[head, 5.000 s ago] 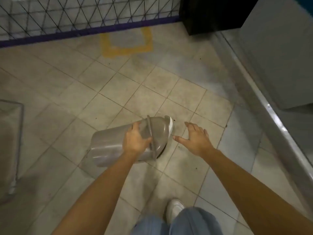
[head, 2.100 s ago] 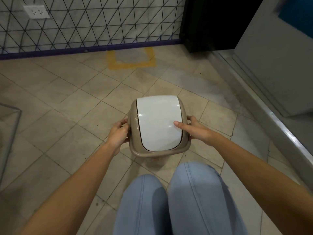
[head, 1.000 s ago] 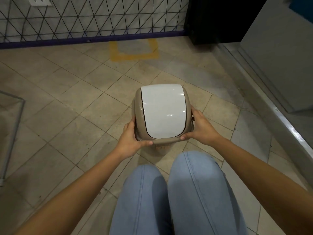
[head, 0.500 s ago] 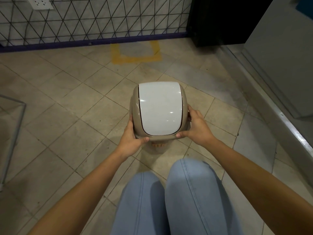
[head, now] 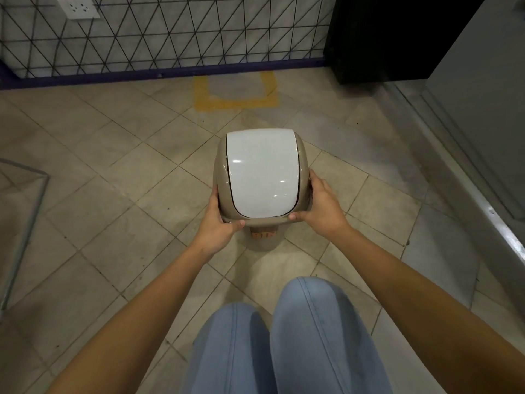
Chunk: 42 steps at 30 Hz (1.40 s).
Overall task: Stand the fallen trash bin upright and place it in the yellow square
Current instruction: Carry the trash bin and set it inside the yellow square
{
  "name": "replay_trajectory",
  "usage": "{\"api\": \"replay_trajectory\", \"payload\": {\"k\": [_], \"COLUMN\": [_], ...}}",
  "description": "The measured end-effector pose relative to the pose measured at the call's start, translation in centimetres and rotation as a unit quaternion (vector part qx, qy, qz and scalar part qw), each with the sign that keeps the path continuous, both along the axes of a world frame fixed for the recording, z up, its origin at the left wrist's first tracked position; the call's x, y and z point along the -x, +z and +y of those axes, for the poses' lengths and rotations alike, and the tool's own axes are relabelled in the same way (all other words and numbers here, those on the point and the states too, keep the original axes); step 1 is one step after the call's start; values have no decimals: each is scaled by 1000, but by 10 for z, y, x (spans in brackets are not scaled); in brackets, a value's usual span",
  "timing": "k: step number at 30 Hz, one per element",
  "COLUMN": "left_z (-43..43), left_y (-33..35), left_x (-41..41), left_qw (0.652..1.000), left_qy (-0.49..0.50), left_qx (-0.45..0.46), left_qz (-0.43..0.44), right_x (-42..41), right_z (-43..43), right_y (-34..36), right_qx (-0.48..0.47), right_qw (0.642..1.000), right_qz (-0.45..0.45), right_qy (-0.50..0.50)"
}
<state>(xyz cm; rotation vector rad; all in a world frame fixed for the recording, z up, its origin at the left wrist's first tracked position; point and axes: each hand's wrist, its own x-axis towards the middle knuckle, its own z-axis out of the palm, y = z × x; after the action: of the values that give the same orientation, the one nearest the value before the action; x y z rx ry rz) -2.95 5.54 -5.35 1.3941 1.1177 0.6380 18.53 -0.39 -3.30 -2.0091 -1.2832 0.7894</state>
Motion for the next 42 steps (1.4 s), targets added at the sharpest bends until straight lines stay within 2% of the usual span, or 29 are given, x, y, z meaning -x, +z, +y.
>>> {"api": "replay_trajectory", "payload": {"k": [3,8,10,29,31,35,36,42], "left_z": [8,22,28,98,105,118,153,187], "left_y": [-2,-1,2,7,8,3,1,2], "left_x": [-8,-20,-27,-50,-49,-48,-48,-62], "left_qw": [1000,979,978,992,993,991,994,993], "left_qy": [23,59,52,70,69,81,67,44], "left_qx": [-8,-117,-138,-104,-90,-50,-29,-1], "left_qz": [18,155,148,11,19,89,85,105], "right_x": [-5,-10,-14,-32,-32,-35,-36,-51], "right_z": [8,27,35,103,108,119,149,175], "right_y": [0,-2,-2,-3,-2,1,2,3], "right_qx": [-1,-8,-10,-4,-3,-2,7,5], "right_qw": [1000,1000,1000,1000,1000,999,999,998], "right_qz": [7,19,17,17,18,40,42,59], "right_qy": [-5,-8,-7,1,0,17,4,2]}}
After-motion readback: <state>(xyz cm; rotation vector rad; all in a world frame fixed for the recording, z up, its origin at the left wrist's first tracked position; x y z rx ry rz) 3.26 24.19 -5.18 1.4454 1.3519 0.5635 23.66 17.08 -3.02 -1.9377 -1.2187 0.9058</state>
